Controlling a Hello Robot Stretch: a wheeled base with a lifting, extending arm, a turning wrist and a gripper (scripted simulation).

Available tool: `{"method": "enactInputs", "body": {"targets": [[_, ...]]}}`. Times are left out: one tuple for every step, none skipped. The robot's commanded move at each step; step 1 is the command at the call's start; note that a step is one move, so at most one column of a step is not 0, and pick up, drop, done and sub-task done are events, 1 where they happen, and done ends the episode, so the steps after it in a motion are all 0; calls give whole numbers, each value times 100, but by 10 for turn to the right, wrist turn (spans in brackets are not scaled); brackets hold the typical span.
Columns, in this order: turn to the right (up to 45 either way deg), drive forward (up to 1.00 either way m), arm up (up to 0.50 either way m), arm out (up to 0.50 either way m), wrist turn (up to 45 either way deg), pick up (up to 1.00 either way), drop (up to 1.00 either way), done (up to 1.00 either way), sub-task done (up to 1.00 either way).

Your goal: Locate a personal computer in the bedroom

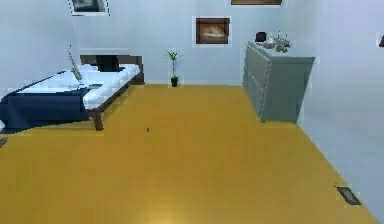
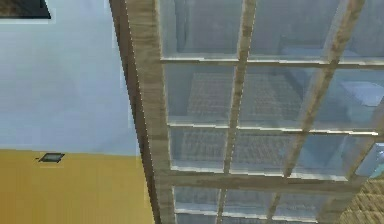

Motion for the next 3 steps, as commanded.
{"method": "enactInputs", "body": {"targets": [[0,100,0,0,0,0,0,0,0],[0,100,0,0,0,0,0,0,0],[30,0,0,0,0,0,0,0,0]]}}
